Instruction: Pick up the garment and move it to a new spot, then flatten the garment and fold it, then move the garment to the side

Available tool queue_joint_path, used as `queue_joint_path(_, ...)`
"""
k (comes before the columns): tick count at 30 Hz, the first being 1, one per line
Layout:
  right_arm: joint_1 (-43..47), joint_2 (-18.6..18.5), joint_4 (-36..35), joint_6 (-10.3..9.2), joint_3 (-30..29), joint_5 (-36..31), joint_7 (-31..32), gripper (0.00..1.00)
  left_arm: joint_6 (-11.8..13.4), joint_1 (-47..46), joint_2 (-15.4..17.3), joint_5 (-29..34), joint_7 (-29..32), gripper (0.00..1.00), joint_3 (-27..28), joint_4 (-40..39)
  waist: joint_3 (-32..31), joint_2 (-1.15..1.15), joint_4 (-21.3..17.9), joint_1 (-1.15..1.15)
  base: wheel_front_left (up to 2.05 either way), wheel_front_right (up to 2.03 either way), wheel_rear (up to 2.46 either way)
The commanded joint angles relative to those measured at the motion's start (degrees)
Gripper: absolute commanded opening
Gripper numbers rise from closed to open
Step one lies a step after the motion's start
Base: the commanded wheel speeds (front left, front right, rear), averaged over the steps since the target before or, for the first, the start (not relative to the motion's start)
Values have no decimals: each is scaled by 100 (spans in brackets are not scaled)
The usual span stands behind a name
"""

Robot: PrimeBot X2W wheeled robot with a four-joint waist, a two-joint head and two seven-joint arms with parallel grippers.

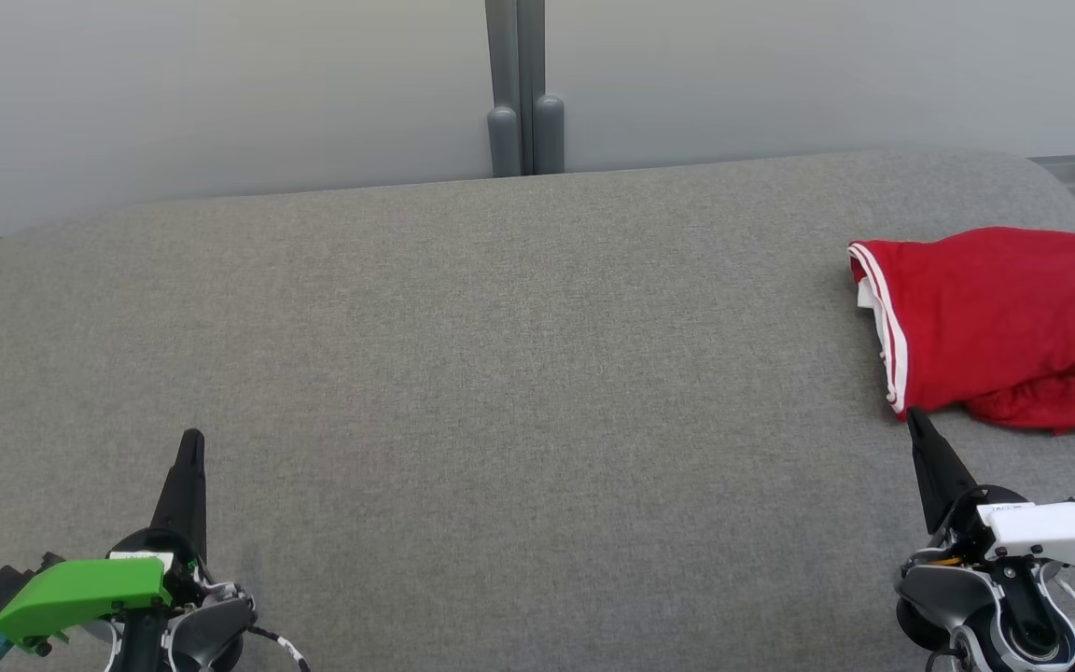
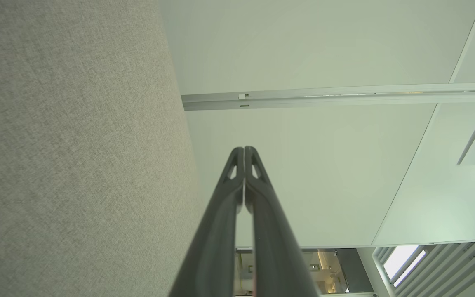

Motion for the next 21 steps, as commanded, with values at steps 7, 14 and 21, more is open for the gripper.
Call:
queue_joint_path(7, -35, -25, 10, 2, 3, 41, 32, 0, -21, -77, 38, -8, 10, 0, 19, -10, 0, 0, 0, 0, 0, 0, 0)
queue_joint_path(14, -35, -25, 10, 2, 3, 41, 32, 0, -21, -77, 38, -8, 9, 0, 19, -9, 0, 0, 0, 0, 0, 0, 0)
queue_joint_path(21, -35, -25, 10, 2, 3, 41, 32, 0, -21, -77, 38, -8, 9, 0, 19, -9, 0, 0, 0, 0, 0, 0, 0)
